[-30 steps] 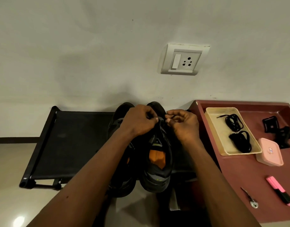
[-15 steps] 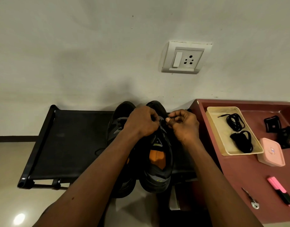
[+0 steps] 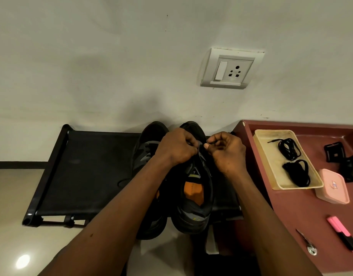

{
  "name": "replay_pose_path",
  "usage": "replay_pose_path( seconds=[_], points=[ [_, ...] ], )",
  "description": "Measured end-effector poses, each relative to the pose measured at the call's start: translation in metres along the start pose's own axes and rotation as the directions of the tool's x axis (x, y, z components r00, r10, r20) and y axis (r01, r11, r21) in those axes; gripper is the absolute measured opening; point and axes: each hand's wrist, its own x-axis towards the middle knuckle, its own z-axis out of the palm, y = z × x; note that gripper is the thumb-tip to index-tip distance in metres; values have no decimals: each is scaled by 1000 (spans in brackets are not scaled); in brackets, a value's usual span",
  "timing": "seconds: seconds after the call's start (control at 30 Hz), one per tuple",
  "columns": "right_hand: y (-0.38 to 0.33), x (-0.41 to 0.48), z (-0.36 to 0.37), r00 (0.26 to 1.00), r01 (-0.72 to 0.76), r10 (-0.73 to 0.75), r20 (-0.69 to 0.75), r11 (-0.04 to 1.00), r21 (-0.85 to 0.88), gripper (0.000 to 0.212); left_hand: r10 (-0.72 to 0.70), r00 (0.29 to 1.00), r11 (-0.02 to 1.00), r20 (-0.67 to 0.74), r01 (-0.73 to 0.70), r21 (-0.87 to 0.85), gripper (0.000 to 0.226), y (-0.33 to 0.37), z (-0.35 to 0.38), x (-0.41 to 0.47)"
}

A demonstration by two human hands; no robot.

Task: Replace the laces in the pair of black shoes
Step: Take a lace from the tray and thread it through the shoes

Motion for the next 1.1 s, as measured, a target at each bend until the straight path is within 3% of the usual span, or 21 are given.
replay_pose_path(
  seconds=[0.3, 0.47, 0.63, 0.73, 0.93, 1.1],
  points=[
    [2, -3, 4, 984, -166, 178, -24, 952, 258, 18, -35, 999, 997, 0, 35, -73, 16, 1, 4, 1],
    [1, -2, 5, 997, -63, 64, -38, 998, 15, 20, -30, 1000, 996, -3, 30, -86, 13, 0, 4, 1],
    [-7, -4, 2, 999, -17, 20, 29, 994, -111, 20, -25, 1000, 999, -6, 25, -47, 16, 3, 3, -1],
    [-9, -6, 0, 996, 13, 0, 86, 989, -148, 19, -30, 998, 999, -55, 32, 33, 27, 7, 9, -3],
    [-10, -5, -1, 994, 105, -95, 52, 966, -236, 21, 29, 985, 963, -172, 19, 268, 3, 14, 23, -5],
    [-9, -3, 3, 988, 152, -137, 71, 940, -305, 18, 125, 970, 890, -209, -17, 456, 9, 16, 28, -7]
  ],
)
